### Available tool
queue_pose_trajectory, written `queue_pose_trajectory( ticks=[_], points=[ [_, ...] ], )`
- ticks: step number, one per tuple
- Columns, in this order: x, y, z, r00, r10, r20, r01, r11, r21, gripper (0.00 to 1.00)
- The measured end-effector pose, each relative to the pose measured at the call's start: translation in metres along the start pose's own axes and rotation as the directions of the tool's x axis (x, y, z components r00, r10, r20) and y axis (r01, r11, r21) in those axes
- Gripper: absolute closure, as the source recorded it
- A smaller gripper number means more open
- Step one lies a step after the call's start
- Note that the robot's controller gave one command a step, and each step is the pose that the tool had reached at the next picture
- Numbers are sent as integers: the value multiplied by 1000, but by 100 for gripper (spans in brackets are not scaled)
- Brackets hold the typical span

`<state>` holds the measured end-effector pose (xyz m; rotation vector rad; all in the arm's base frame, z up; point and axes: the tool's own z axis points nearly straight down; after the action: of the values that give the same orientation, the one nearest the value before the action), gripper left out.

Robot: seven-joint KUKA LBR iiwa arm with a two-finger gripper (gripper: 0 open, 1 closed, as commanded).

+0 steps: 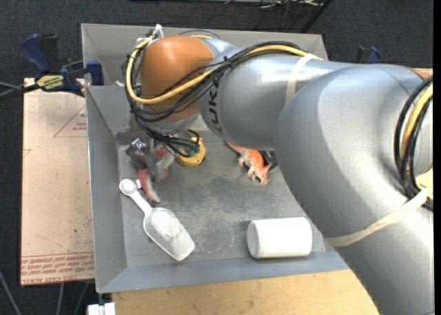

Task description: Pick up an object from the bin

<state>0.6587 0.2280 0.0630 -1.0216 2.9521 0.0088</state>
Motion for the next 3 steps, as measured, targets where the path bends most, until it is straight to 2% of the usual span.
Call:
queue_pose_trajectory(
  ticks=[1, 2, 3],
  points=[
    [3, -2, -6, 999, 49, -5, -49, 999, 0, 100],
    [-3, 0, -57, 1000, 3, 9, -3, 1000, 1, 100],
    [2, -2, -6, 999, 51, -2, -51, 999, -2, 100]
  ],
)
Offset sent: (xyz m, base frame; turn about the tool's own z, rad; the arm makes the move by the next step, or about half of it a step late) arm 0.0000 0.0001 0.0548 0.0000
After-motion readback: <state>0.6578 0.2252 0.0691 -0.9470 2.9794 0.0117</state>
